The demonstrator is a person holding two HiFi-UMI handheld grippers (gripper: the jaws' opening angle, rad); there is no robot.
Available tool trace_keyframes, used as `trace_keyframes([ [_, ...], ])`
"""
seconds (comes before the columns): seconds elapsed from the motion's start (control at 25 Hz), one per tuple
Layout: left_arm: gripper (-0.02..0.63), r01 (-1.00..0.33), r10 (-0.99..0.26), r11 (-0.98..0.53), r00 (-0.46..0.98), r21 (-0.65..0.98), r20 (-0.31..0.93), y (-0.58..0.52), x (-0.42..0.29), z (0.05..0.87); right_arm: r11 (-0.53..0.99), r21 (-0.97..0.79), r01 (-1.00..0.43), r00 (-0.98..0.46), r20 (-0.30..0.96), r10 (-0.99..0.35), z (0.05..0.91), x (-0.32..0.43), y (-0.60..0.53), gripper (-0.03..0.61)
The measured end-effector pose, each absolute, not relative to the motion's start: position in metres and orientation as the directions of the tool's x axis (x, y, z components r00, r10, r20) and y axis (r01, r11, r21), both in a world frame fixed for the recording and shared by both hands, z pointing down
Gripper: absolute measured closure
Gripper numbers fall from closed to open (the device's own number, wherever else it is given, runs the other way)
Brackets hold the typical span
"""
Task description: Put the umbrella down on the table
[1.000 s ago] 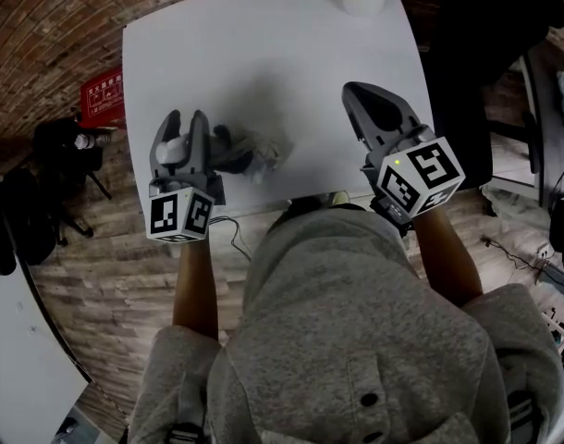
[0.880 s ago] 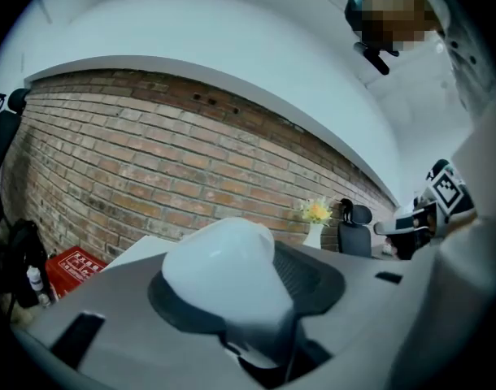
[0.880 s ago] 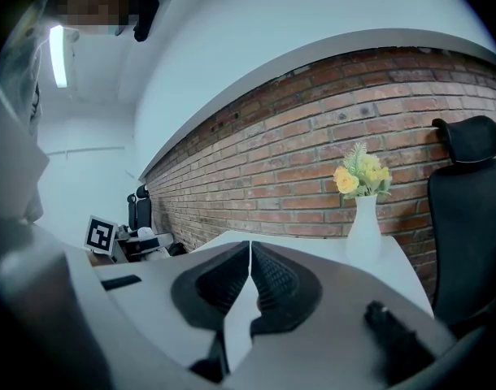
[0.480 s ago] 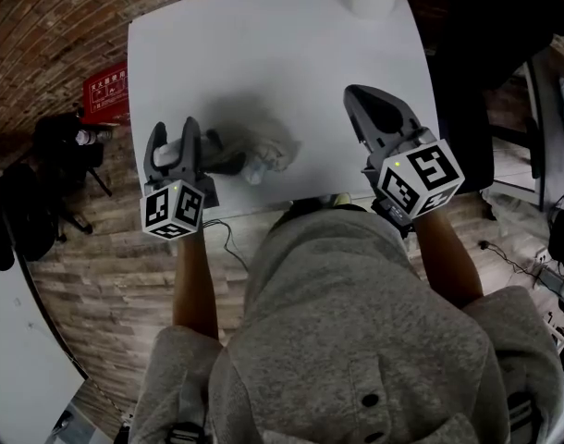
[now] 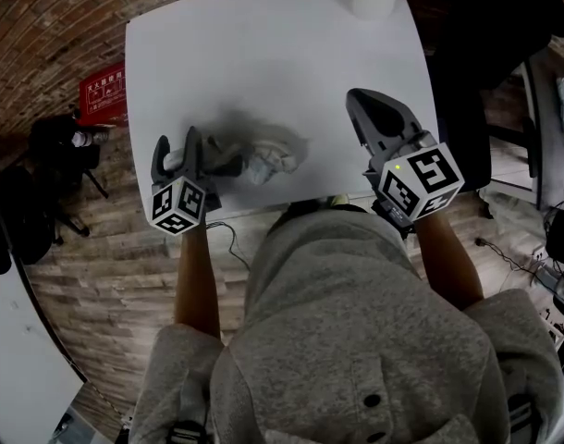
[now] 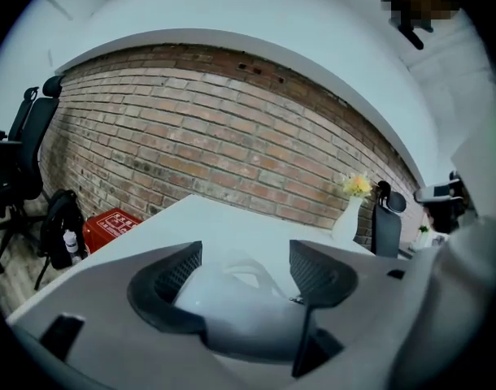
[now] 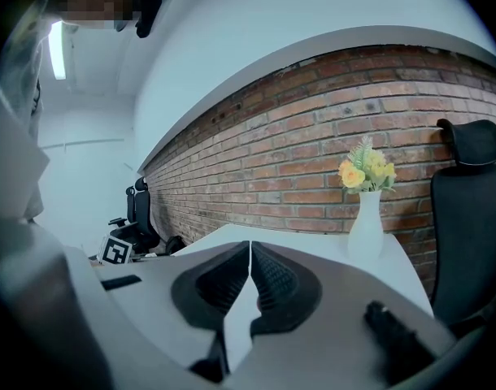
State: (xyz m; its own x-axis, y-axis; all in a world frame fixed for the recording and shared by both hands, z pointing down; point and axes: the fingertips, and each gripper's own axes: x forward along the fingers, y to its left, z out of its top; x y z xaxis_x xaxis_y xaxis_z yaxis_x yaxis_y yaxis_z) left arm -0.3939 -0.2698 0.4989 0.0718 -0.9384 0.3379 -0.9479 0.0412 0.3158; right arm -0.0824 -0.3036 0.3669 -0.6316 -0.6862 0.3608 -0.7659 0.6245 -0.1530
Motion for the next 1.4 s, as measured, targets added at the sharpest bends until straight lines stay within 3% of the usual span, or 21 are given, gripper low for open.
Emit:
trace_keyframes([
  [0.28,0.279,-0.956,-0.918,0.122,-0.006,0.268,0.396,-0.266,-0.411,0.53,0.61,-0.139,-0.78,-0.613,0.361,-0.703,0.365,-0.076,-0.308,0.554],
  [0.52,0.279,-0.999,-0.876,0.045,-0.042,-0.005,0.48,-0.266,-0.409,0.542,0.606,-0.137,-0.784,-0.608,0.367,-0.704,0.368,-0.07,-0.307,0.554],
  [0.88,0.284,-0.996,-0.886,0.087,-0.069,0.019,0.459,-0.254,-0.408,0.522,0.611,-0.15,-0.777,-0.619,0.352,-0.702,0.368,-0.055,-0.304,0.554],
  [1.4,0.559,-0.999,-0.925,0.022,-0.035,-0.037,0.379,-0.239,-0.308,0.403,0.638,-0.14,-0.758,-0.645,0.308,-0.699,0.342,-0.019,-0.279,0.554],
])
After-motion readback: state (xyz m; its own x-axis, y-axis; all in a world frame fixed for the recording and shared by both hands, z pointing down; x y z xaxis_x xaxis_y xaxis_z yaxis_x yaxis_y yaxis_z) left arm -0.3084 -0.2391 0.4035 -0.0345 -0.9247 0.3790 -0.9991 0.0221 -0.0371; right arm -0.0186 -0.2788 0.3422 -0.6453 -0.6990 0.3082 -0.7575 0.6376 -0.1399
